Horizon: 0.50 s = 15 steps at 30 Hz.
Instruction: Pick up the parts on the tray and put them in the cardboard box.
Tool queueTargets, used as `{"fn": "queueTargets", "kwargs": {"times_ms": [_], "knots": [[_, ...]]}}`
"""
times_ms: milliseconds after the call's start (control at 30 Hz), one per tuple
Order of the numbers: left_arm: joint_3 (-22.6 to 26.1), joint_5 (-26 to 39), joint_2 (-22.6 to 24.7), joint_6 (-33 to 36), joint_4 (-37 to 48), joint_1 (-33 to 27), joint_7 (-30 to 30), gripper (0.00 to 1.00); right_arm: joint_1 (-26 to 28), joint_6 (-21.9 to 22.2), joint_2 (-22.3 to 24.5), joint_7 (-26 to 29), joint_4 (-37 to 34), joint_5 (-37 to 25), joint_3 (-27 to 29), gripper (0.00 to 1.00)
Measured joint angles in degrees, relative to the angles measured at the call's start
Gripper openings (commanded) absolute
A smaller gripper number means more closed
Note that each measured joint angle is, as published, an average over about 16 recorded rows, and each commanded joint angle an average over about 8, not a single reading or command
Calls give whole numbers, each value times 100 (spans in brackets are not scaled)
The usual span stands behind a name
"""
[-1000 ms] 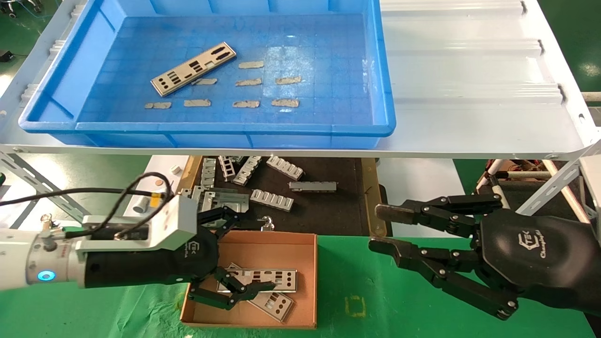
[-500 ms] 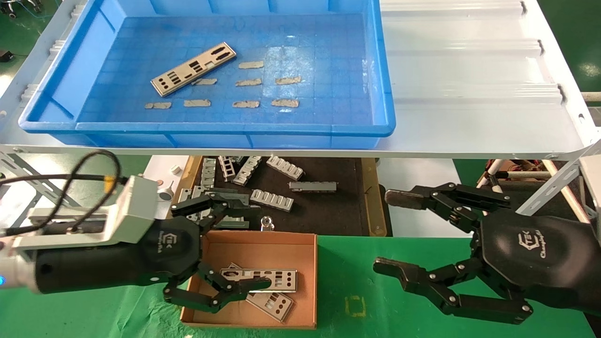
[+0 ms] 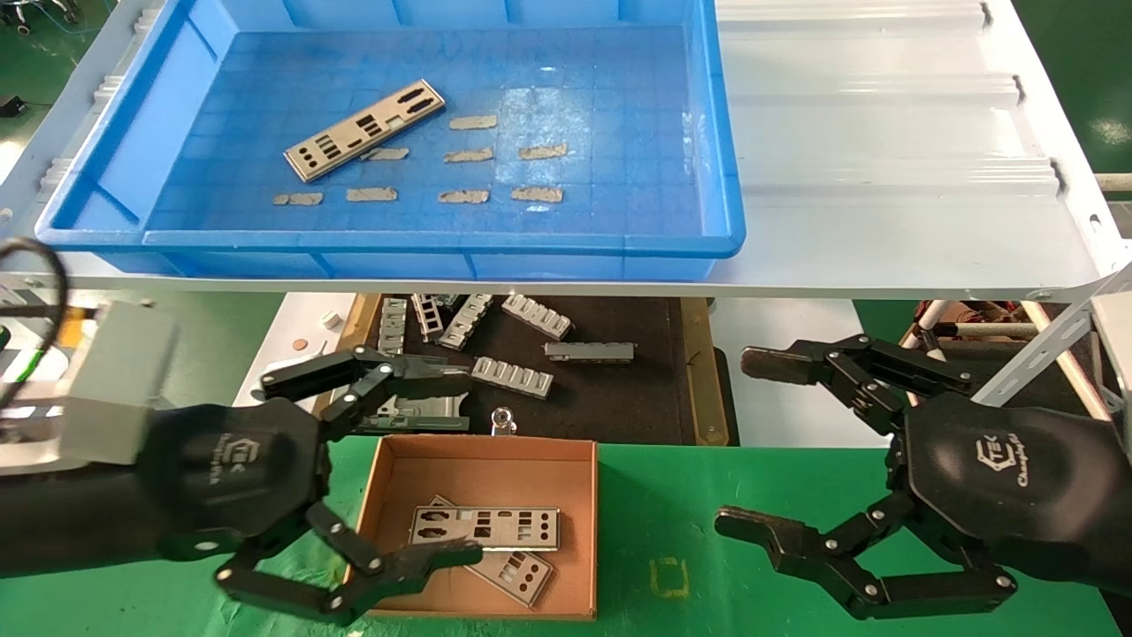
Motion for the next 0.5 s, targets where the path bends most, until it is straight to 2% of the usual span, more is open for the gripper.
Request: {"fn": "queueTargets", "kwargs": {"times_ms": [267,500], "knots": [[-350,-259,-157,162,-288,178,-217,100,-1,1,0,0,0,0,0,100],[-469,-351,-210,219,-385,240,-286,100,-1,1,1,0,-1,1,0,100]]}}
